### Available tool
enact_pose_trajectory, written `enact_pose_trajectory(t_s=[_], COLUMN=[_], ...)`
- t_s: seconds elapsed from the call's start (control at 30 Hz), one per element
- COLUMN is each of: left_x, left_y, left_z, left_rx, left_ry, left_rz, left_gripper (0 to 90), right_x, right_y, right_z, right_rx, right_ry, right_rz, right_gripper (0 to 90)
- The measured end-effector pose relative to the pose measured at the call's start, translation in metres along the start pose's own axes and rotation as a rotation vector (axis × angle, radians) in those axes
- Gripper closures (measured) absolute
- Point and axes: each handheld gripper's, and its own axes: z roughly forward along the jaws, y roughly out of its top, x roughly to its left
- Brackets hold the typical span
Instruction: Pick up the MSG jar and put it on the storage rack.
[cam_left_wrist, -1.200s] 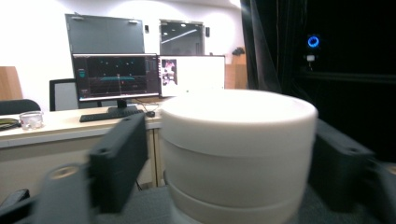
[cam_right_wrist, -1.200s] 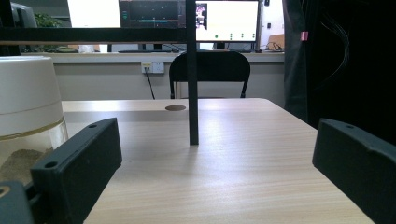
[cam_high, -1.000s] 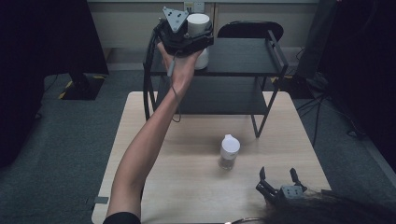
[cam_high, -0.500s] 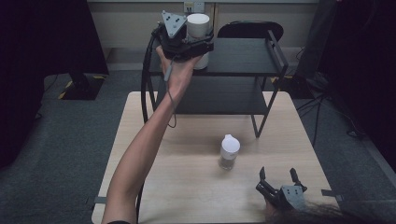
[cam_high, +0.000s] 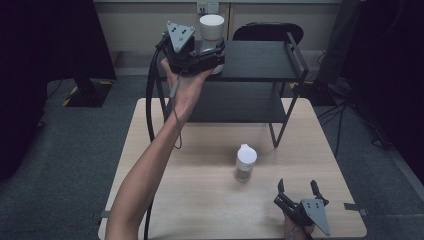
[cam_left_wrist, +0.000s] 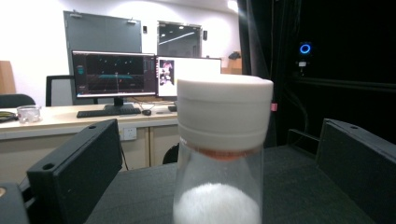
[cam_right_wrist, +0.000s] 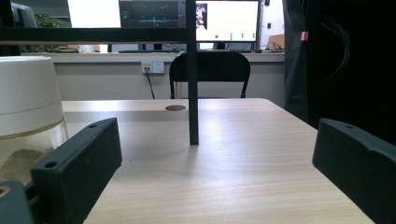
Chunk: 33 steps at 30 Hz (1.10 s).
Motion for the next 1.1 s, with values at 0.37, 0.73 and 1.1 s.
enact_pose_trajectory(t_s=[0.37,0.73,1.1], left_x=[-0.006,-0.015,-0.028], left_y=[-0.027,-0.067,-0.114], left_z=[-0.039,-0.089,-0.136], left_rx=[-0.003,-0.044,-0.061], left_ry=[-0.023,-0.038,0.049], left_rz=[0.02,0.036,0.05], left_gripper=[0.0,0.0,0.0], right_x=[0.002,0.002,0.002], right_y=[0.0,0.0,0.0], right_z=[0.0,0.0,0.0], right_rx=[0.001,0.001,0.001], right_ry=[-0.01,-0.011,-0.009], right_rz=[0.0,0.0,0.0], right_gripper=[0.0,0.0,0.0])
